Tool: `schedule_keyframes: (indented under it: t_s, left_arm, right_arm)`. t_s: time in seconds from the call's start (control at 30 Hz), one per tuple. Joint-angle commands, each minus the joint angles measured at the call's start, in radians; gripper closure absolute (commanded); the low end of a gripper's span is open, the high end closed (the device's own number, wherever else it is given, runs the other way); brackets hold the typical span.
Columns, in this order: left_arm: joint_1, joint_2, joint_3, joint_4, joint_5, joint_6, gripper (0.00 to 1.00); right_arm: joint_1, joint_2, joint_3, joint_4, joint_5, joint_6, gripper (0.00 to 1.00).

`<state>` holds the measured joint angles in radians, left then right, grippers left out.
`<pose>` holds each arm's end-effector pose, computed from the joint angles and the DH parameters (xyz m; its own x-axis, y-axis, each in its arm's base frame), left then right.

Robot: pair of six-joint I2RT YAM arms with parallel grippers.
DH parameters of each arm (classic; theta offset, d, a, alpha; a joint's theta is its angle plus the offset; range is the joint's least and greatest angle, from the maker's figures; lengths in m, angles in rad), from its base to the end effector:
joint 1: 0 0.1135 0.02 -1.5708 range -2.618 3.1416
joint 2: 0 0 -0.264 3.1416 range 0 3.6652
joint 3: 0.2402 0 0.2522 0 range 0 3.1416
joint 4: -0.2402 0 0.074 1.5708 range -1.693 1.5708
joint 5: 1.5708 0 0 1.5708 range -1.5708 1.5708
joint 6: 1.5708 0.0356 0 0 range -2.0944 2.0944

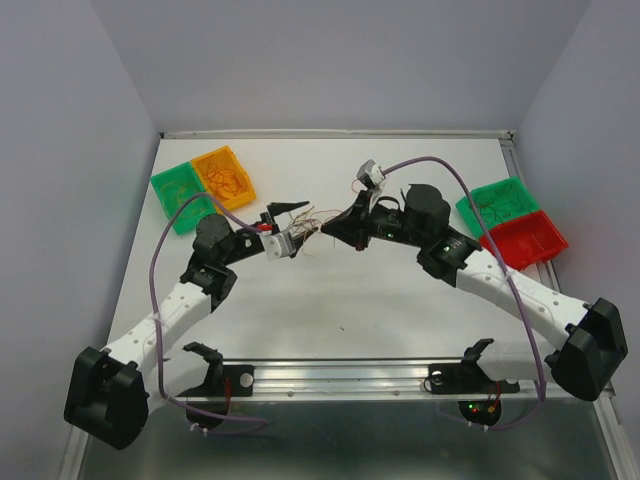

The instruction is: Untangle the cables

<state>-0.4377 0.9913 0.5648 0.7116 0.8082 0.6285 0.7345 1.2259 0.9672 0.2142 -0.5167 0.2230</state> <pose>0.1864 -0.1157 0.3154 0.7477 0.0985 -0.6567 0.5954 0.3383 0.7287 0.2018 0.2059 0.3526 -0.2421 0.0405 -0.9694 -0.9182 0.3133 0.2424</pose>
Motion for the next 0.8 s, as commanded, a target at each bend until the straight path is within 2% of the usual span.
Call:
schedule_keyframes:
  t_s: [0.0, 0.03, 0.07, 0.13, 0.23, 0.3, 0.33, 0.37, 0.43, 0.47, 0.5, 0.53, 0.57, 0.63, 0.77]
  left_arm:
    - [0.001, 0.024, 0.052, -0.004, 0.065, 0.014, 0.38]
    - [0.001, 0.029, 0.058, -0.014, 0.066, 0.020, 0.52]
    - [0.001, 0.039, 0.067, -0.027, 0.066, 0.022, 0.59]
    - [0.001, 0.049, 0.076, -0.040, 0.068, 0.025, 0.68]
    - [0.001, 0.059, 0.083, -0.046, 0.068, 0.023, 0.70]
    - [0.002, 0.066, 0.089, -0.055, 0.072, 0.020, 0.80]
    - [0.002, 0.064, 0.090, -0.057, 0.072, 0.020, 0.88]
    - [0.001, 0.066, 0.098, -0.061, 0.056, 0.020, 1.00]
    - [0.002, 0.064, 0.107, -0.064, -0.008, -0.004, 1.00]
    - [0.001, 0.066, 0.121, -0.076, -0.039, -0.021, 1.00]
    - [0.002, 0.066, 0.133, -0.084, -0.073, -0.021, 1.00]
    - [0.001, 0.067, 0.142, -0.096, -0.108, -0.033, 1.00]
    - [0.002, 0.067, 0.155, -0.109, -0.191, -0.041, 1.00]
    - [0.004, 0.072, 0.202, -0.156, -0.324, -0.062, 1.00]
    - [0.049, 0.079, 0.334, -0.340, -0.484, -0.119, 1.00]
  right_arm:
    - [0.009, 0.001, 0.045, 0.016, -0.032, -0.024, 1.00]
    - [0.009, 0.000, 0.045, 0.016, -0.028, -0.028, 0.99]
    - [0.008, -0.002, 0.045, 0.016, -0.025, -0.031, 0.99]
    - [0.009, -0.009, 0.044, 0.016, -0.022, -0.034, 0.99]
    - [0.008, -0.014, 0.042, 0.016, -0.022, -0.034, 0.99]
    - [0.009, -0.016, 0.041, 0.017, -0.014, -0.036, 0.99]
    - [0.008, -0.017, 0.039, 0.017, -0.011, -0.037, 0.99]
    - [0.008, -0.023, 0.035, 0.016, 0.003, -0.040, 0.91]
    - [0.009, -0.040, 0.024, 0.019, 0.039, -0.040, 0.75]
    - [0.008, -0.061, 0.012, 0.020, 0.100, -0.039, 0.57]
    - [0.008, -0.072, 0.005, 0.021, 0.137, -0.036, 0.49]
    - [0.008, -0.088, -0.004, 0.021, 0.177, -0.033, 0.46]
    - [0.009, -0.100, -0.011, 0.021, 0.261, -0.025, 0.39]
    - [0.008, -0.137, -0.042, 0.031, 0.372, -0.016, 0.37]
    - [0.008, -0.183, -0.091, 0.053, 0.495, -0.010, 0.37]
